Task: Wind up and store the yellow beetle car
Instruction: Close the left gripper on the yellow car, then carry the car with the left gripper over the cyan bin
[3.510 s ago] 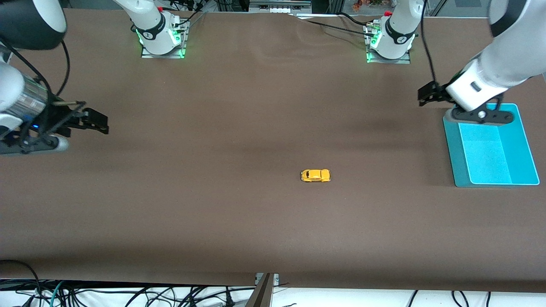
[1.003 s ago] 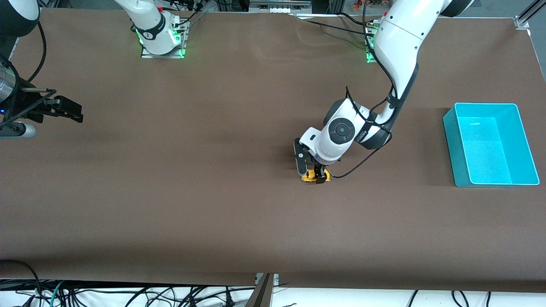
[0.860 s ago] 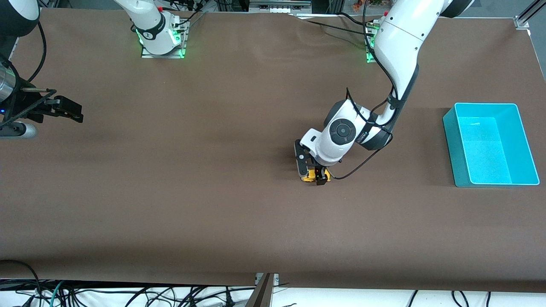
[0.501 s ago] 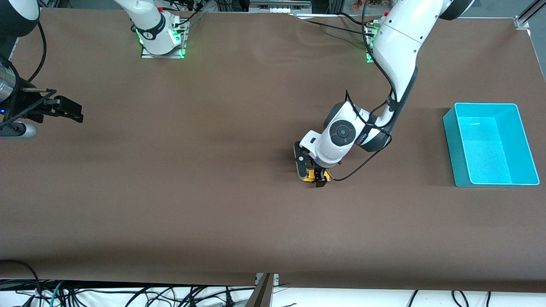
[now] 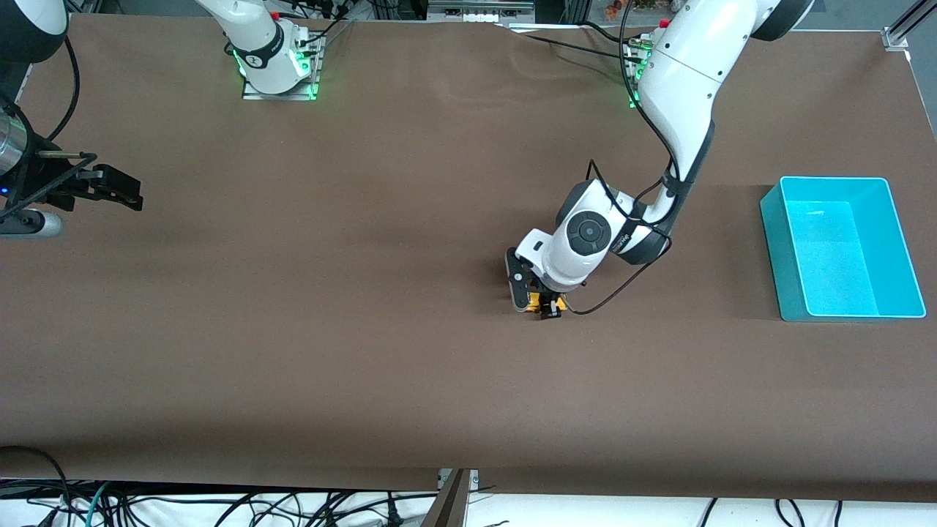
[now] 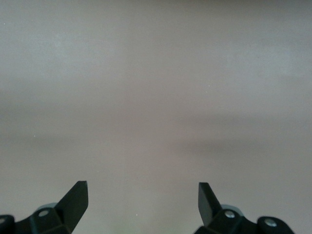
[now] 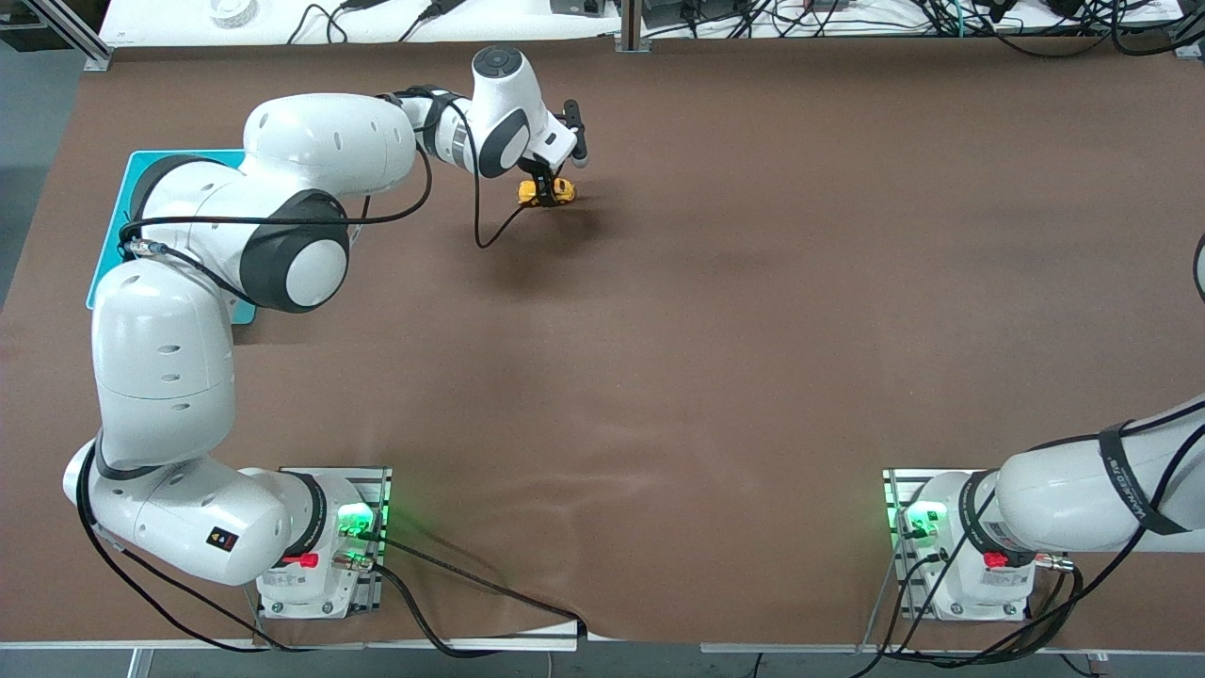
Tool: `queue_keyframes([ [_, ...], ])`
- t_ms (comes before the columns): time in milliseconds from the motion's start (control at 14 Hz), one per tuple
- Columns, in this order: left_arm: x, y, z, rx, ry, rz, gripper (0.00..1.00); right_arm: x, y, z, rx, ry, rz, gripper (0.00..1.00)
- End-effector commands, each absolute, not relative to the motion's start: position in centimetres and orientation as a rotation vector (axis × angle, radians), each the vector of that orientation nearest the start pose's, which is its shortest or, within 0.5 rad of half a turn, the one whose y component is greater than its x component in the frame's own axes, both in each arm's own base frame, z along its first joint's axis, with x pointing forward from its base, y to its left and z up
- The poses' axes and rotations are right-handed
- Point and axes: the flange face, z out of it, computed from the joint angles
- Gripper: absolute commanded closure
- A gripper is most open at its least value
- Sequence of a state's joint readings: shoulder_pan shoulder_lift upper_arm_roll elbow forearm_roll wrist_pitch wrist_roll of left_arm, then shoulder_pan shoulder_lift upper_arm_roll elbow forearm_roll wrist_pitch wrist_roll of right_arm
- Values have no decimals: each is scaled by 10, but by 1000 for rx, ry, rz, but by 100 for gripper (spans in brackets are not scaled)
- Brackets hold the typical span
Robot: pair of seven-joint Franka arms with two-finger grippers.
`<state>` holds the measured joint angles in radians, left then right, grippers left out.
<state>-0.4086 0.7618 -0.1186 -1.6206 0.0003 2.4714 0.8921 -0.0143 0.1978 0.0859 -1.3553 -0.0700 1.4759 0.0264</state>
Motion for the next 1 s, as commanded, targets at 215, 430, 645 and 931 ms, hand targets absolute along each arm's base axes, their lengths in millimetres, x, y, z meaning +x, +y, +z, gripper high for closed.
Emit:
queue_keyframes([
  [215,617,-305,240,-2543,1992,-118,100,600,33,605,-3190,-64,112,0],
  [430,593,-255,306,-2628,1946,39,100,600,39,606,-3191,-81,107,0],
  [645,558,-184,358,-2620,1950,138,100,600,42,606,-3191,-88,107,0],
  [931,534,-53,368,-2520,2083,132,100,600,45,606,-3191,-98,107,0],
])
